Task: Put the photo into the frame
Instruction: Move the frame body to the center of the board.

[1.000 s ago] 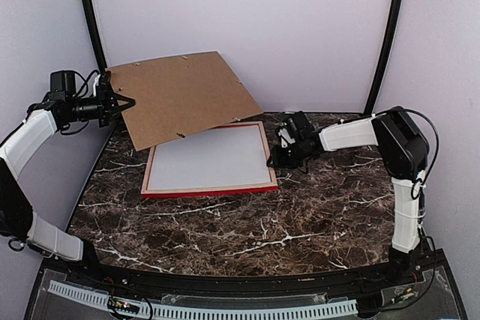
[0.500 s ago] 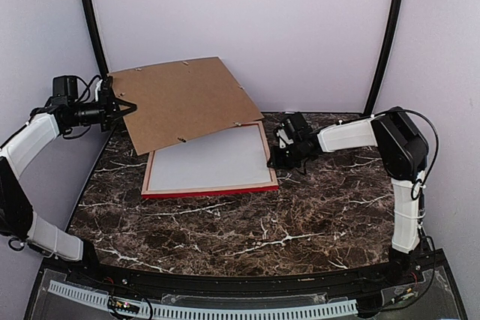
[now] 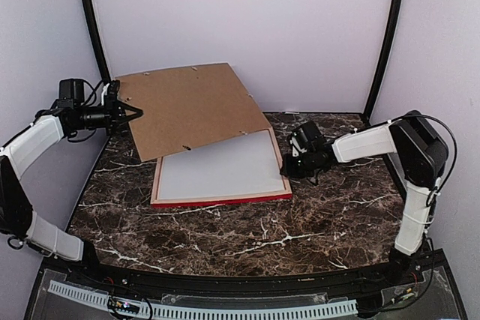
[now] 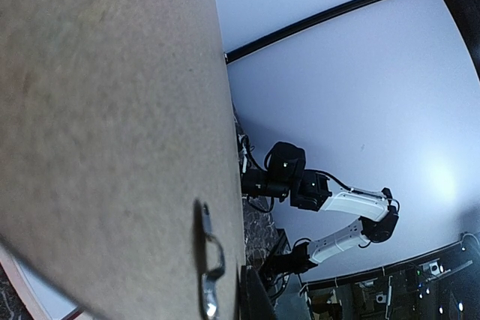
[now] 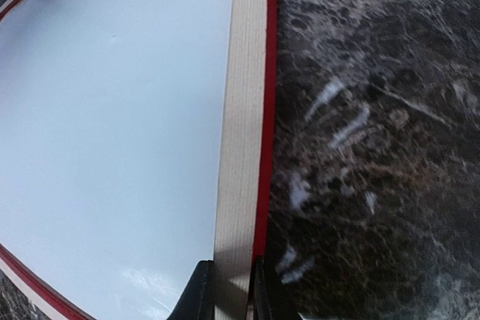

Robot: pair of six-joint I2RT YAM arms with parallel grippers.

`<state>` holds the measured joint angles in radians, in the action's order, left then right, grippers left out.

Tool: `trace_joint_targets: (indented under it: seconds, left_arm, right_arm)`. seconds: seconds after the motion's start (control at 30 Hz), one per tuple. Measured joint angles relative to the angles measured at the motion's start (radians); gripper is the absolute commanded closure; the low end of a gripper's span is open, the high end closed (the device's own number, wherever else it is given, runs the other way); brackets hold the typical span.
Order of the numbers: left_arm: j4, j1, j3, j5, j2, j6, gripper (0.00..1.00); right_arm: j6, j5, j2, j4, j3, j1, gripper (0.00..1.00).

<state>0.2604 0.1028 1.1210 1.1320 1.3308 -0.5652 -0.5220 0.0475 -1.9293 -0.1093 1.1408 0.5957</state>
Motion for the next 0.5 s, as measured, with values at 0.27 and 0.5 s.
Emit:
trace_joint_targets:
  seconds: [0.27,0.5]
  left_arm:
    - [0.030,-0.107,0.000,0.029,0.050,0.045,1.00]
    - [0.037,-0.196,0.000,0.055,0.095,0.064,1.00]
  right_arm:
    - [-0.027,-0.061,0.187,0.006,-0.228,-0.003,0.94]
    - [-0.007,-0.086,0.372,-0.069,-0.396,-0.048,0.94]
